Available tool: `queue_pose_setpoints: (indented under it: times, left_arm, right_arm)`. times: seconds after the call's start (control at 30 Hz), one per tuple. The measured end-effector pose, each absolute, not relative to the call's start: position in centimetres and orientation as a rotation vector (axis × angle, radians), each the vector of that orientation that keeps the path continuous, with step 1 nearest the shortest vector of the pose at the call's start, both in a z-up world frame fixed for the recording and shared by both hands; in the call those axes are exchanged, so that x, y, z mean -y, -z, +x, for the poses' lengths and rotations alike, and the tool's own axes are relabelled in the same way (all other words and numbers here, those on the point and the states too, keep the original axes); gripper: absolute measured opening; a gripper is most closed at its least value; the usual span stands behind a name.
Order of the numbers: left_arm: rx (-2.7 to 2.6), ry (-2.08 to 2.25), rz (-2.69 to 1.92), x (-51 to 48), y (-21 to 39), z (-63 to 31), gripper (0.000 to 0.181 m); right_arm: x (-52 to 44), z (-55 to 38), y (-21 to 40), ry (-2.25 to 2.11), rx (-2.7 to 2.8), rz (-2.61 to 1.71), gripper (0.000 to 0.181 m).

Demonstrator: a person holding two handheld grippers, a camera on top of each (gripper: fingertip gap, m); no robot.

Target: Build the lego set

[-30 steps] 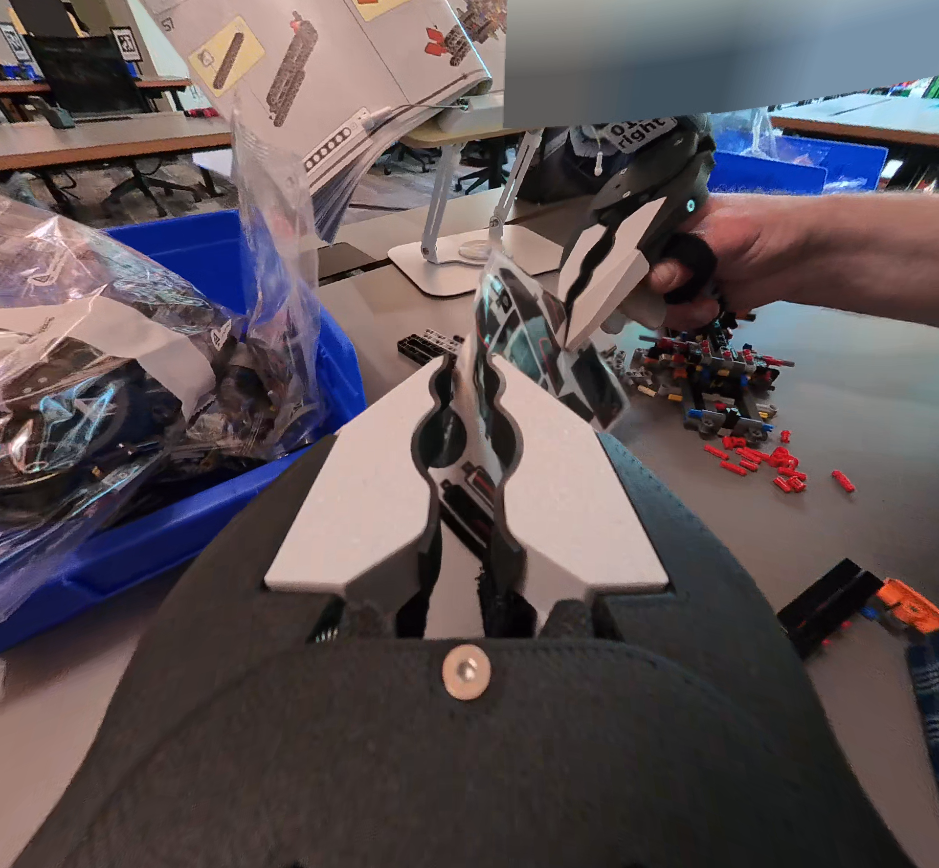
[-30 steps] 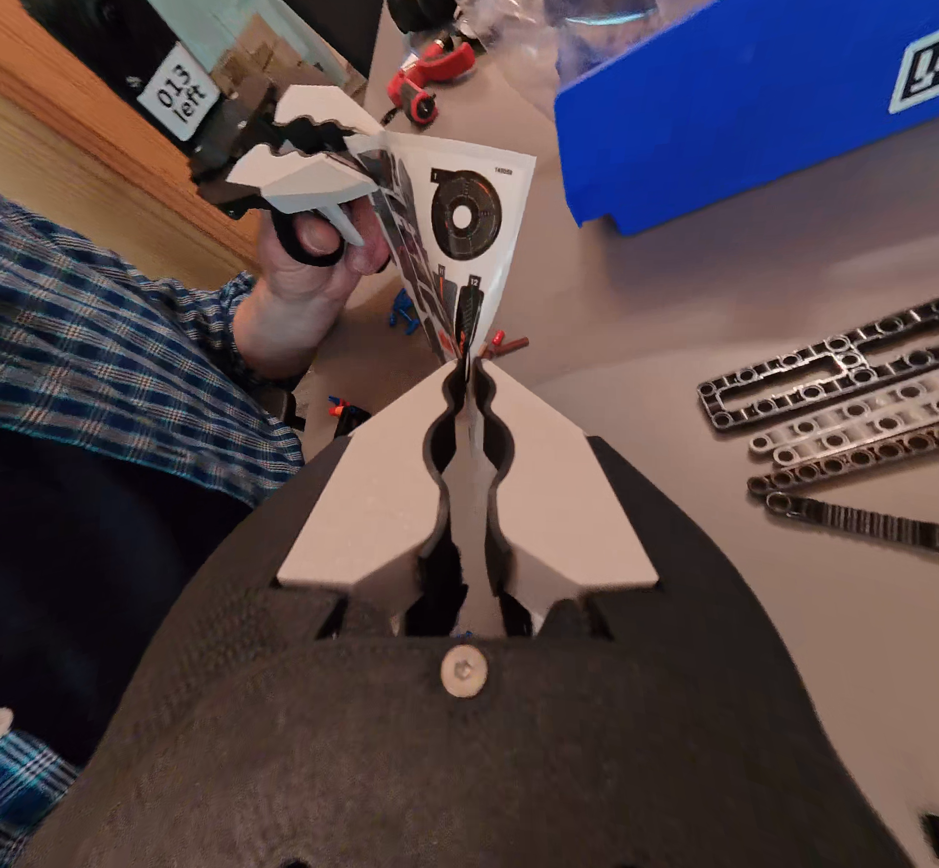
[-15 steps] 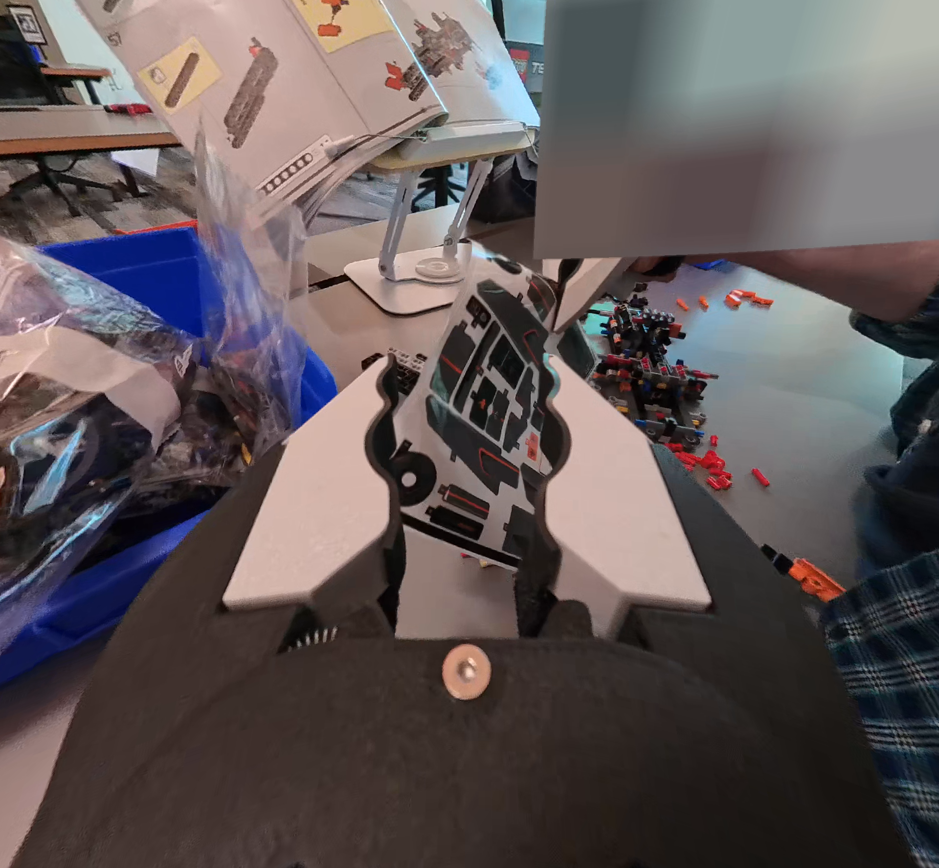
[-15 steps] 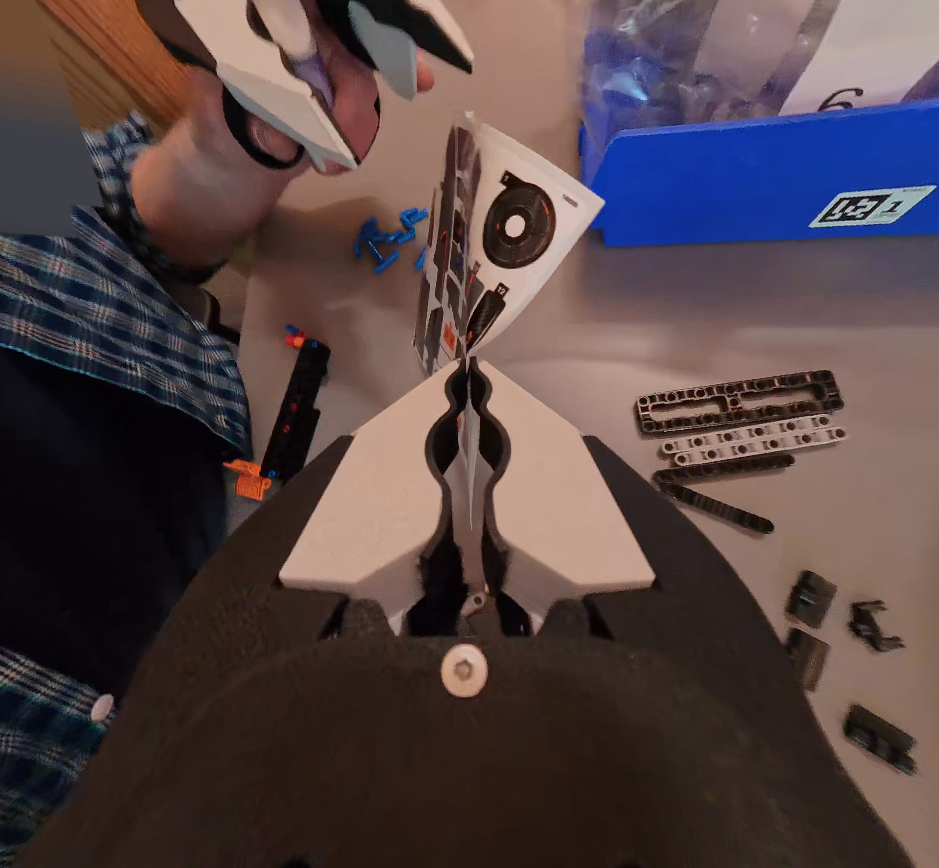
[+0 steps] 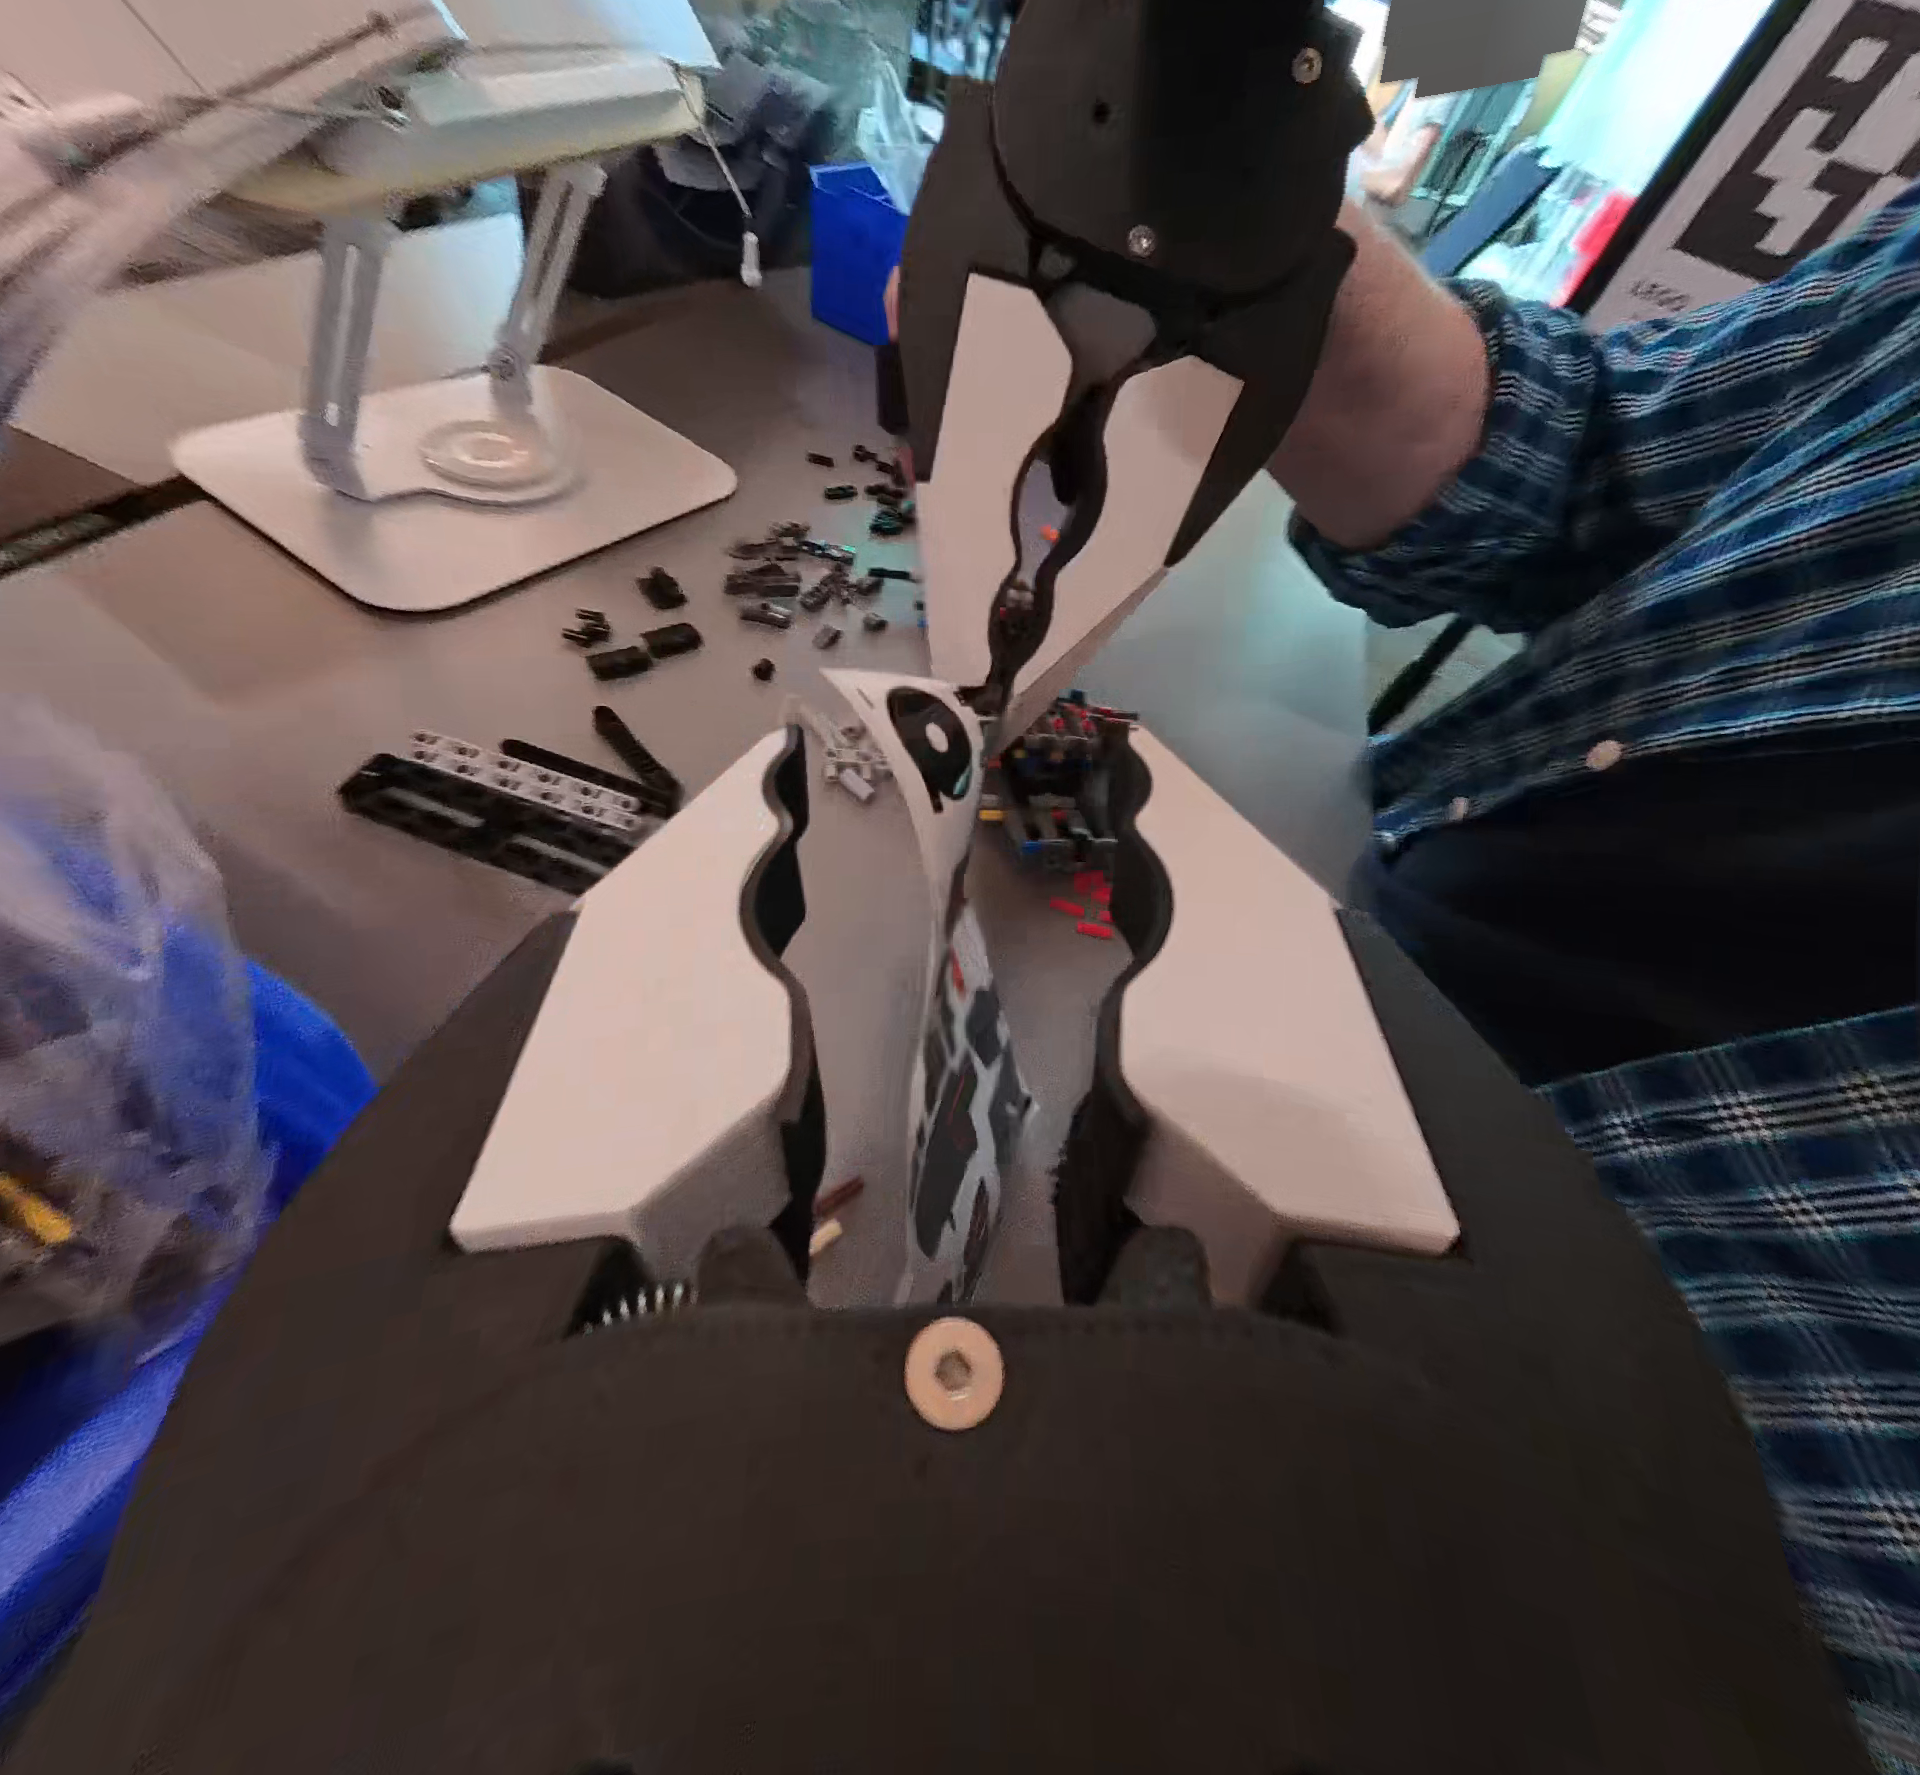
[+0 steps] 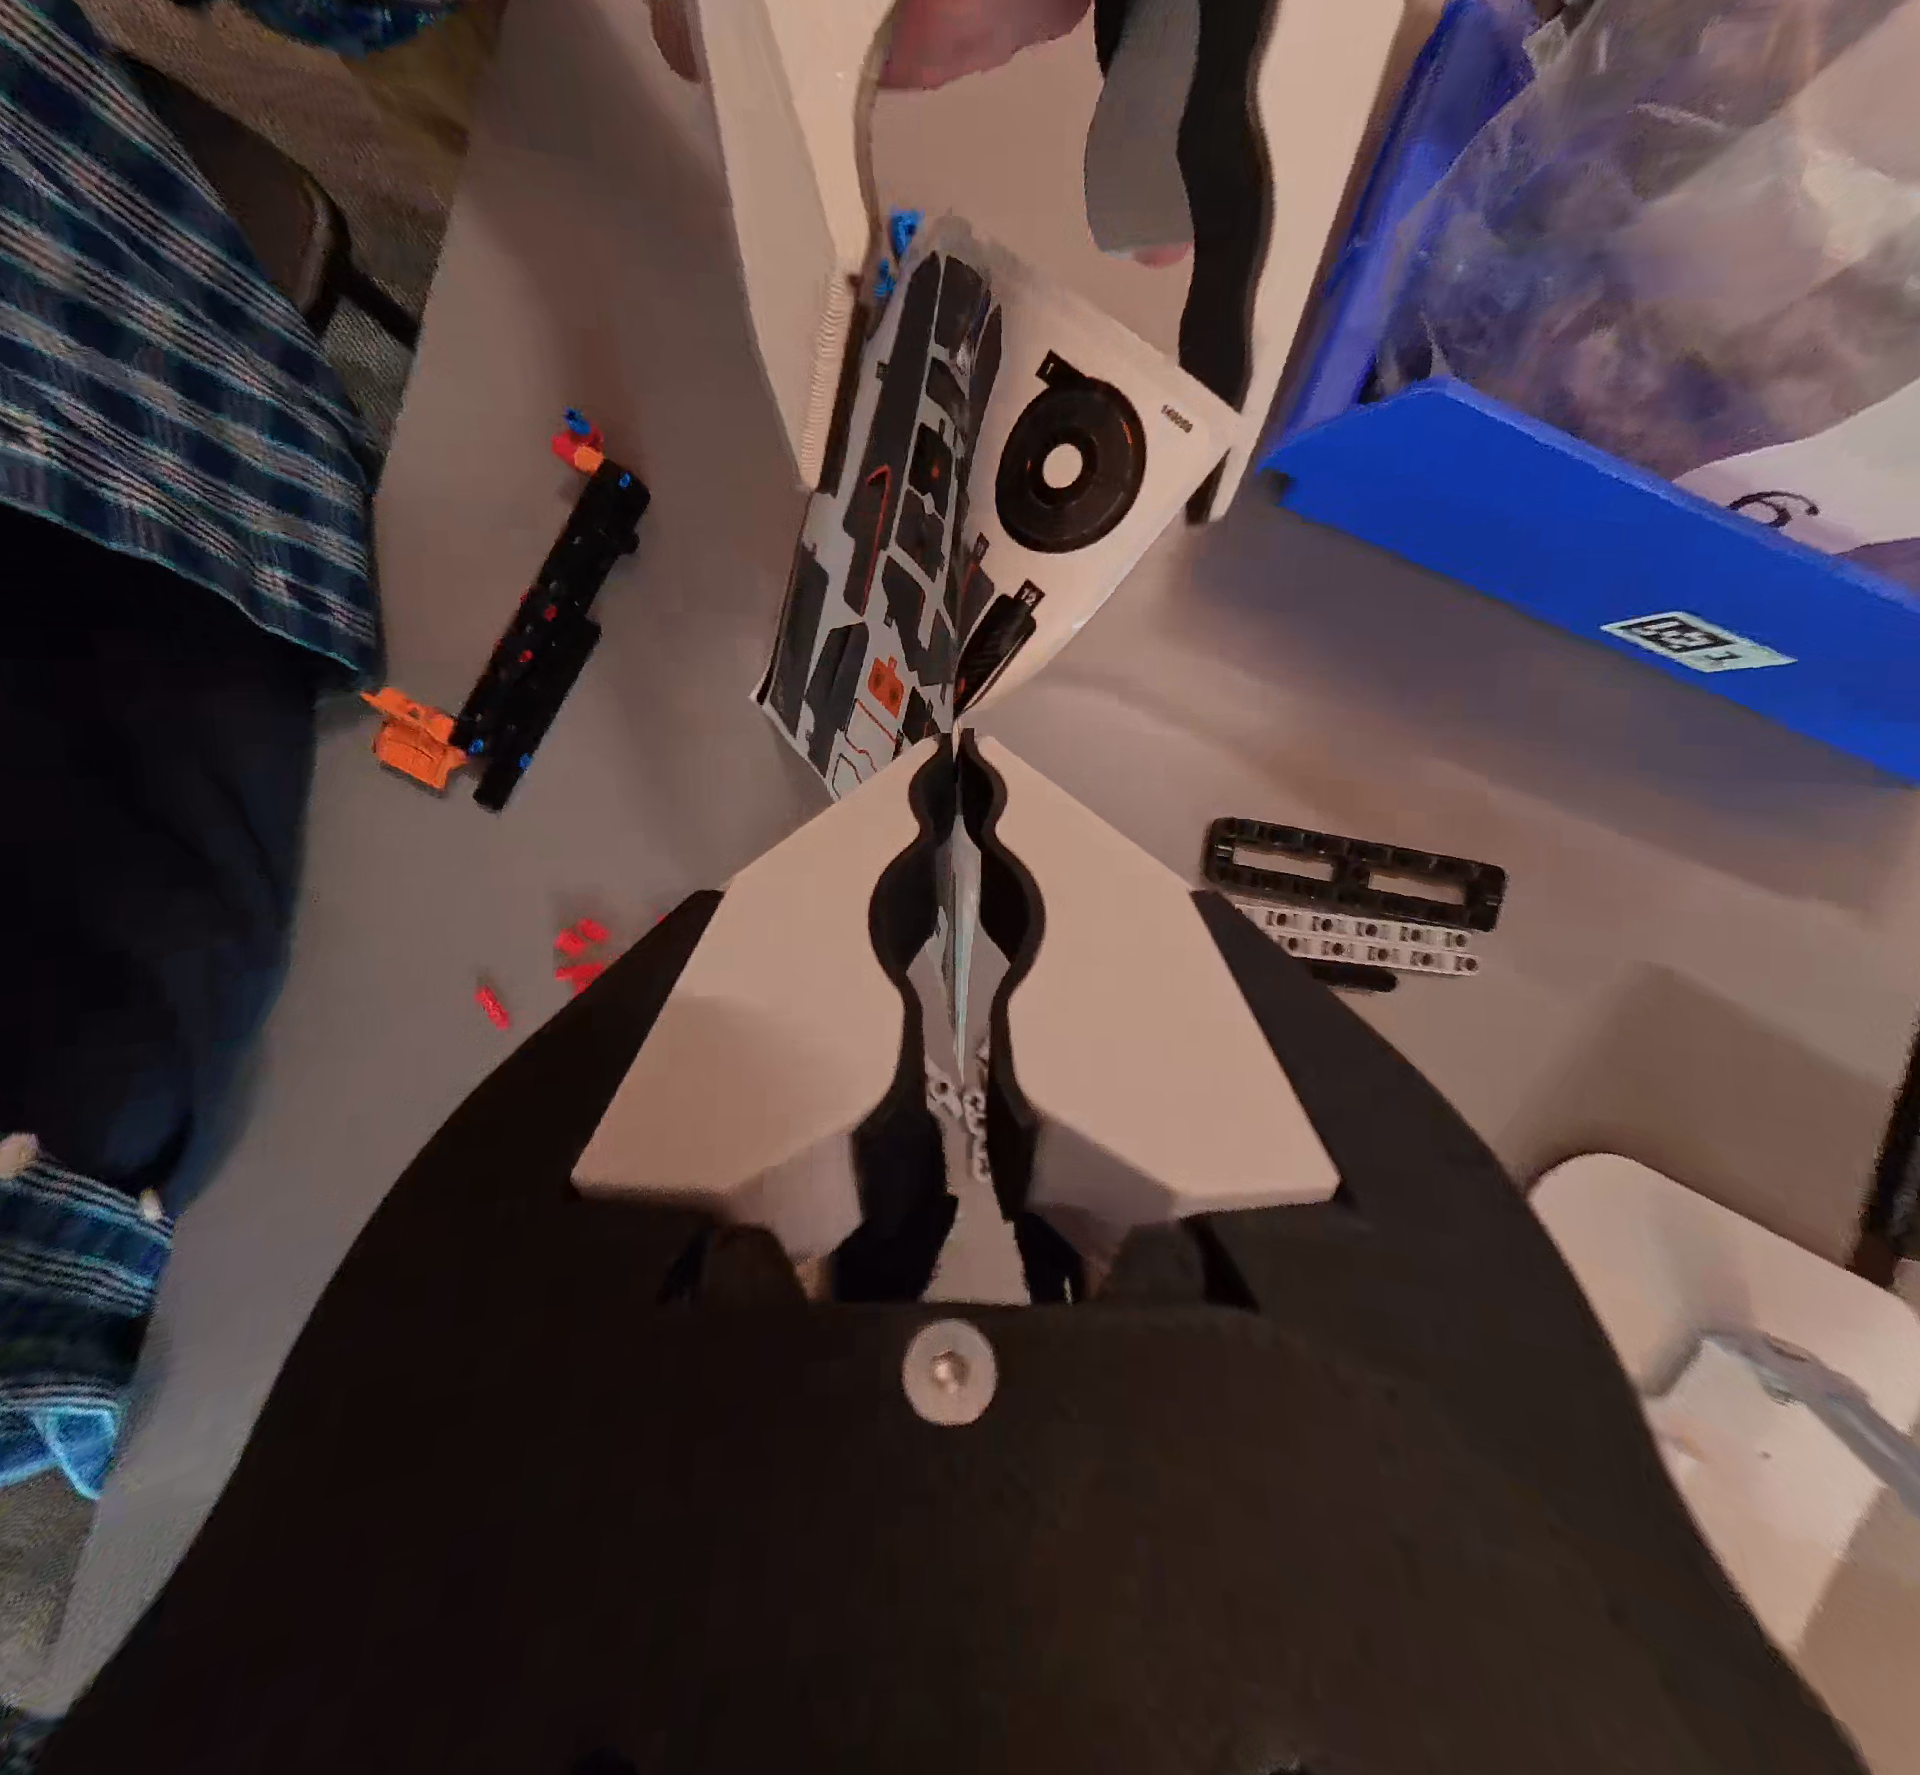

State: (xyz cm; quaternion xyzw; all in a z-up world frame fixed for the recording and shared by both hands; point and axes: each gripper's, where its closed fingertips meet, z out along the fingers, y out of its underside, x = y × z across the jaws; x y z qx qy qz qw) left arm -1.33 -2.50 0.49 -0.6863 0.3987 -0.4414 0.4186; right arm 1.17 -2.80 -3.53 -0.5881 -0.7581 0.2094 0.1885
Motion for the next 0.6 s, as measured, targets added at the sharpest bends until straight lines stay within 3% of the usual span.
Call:
queue_pose_setpoints:
  times: [0.1,0.17,0.33,0.43,0.6]
  left_arm:
    - [-1.008,1.21,-1.743,3.0,-0.5,-0.5,0.049]
    - [-0.992,1.219,-1.772,2.8,-0.1,-0.3,0.027]
    - [-0.906,1.322,-1.71,2.7,-0.9,-0.3,0.0]
    - [-0.84,1.385,-1.674,2.6,-1.4,-0.6,0.0]
    - [-0.77,1.55,-1.61,2.7,-2.1,-0.8,0.0]
  right_arm:
    - [2.9,1.2,3.5,-0.514,2.181,-1.612,0.0]
    - [3.2,1.0,3.2,-0.533,2.183,-1.583,0.0]
    - [2.6,0.8,2.0,-0.585,2.051,-1.622,0.012]
    - [2.5,0.8,1.5,-0.691,1.941,-1.673,0.018]
    - [2.7,0.4,0.9,-0.904,1.826,-1.683,0.0]
